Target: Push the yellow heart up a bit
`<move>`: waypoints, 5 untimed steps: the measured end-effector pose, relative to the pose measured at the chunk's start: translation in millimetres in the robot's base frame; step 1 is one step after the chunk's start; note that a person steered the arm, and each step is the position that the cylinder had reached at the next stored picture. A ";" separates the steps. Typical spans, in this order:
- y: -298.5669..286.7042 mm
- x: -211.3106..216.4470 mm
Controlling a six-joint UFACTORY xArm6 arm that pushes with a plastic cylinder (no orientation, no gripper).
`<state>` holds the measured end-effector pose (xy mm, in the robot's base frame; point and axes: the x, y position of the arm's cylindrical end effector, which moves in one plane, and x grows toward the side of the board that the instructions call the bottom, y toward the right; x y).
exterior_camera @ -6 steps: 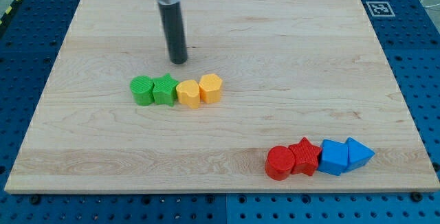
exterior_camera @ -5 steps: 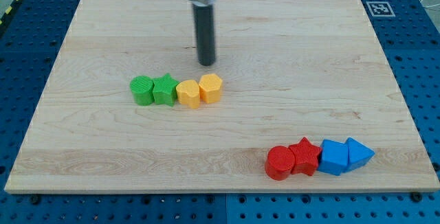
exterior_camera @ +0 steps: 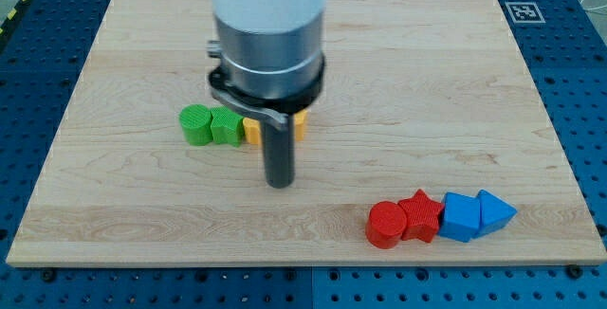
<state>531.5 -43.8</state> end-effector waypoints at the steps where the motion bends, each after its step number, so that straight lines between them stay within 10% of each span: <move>1: -25.9 -33.9; 5: 44.3 -129.5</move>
